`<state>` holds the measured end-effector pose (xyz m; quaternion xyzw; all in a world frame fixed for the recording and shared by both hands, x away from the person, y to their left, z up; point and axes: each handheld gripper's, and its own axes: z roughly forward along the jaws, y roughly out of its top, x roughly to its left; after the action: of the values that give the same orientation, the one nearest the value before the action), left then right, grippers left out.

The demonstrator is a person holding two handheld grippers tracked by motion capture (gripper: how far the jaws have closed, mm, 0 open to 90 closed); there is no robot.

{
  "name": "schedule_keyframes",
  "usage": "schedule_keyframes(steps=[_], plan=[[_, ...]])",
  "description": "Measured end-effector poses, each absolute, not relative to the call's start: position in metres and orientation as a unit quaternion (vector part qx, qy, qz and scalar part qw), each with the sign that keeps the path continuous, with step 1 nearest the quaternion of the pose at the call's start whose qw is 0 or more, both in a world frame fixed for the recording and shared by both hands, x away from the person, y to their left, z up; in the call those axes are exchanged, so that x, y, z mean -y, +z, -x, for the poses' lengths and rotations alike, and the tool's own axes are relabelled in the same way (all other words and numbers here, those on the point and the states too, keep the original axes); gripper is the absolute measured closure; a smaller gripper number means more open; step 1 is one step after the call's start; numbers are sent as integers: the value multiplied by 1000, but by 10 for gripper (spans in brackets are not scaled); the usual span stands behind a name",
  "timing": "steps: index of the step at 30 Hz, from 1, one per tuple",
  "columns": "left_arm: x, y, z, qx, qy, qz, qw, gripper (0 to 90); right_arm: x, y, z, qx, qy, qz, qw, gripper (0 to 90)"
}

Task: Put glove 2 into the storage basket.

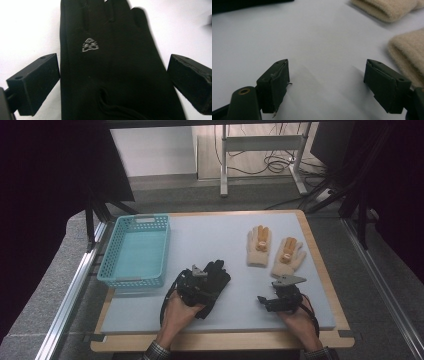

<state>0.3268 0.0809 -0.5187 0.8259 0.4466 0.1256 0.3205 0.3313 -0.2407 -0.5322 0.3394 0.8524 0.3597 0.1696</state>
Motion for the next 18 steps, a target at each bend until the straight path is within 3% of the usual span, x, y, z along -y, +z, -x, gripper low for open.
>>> schedule_keyframes(steps=[3, 8, 13, 18], plan=[[-81, -528, -333, -452, 142, -832, 289, 0, 241, -532, -331, -852, 360, -340, 170, 203], [-79, -534, -332, -455, 101, -831, 303, 0, 241, -532, -331, -853, 360, -339, 170, 202], [-63, -534, -328, -441, 119, -846, 275, 4, 241, -532, -331, -853, 359, -339, 170, 202], [-72, -527, -330, -453, 126, -838, 275, 241, 241, -532, -331, -853, 359, -339, 170, 202]])
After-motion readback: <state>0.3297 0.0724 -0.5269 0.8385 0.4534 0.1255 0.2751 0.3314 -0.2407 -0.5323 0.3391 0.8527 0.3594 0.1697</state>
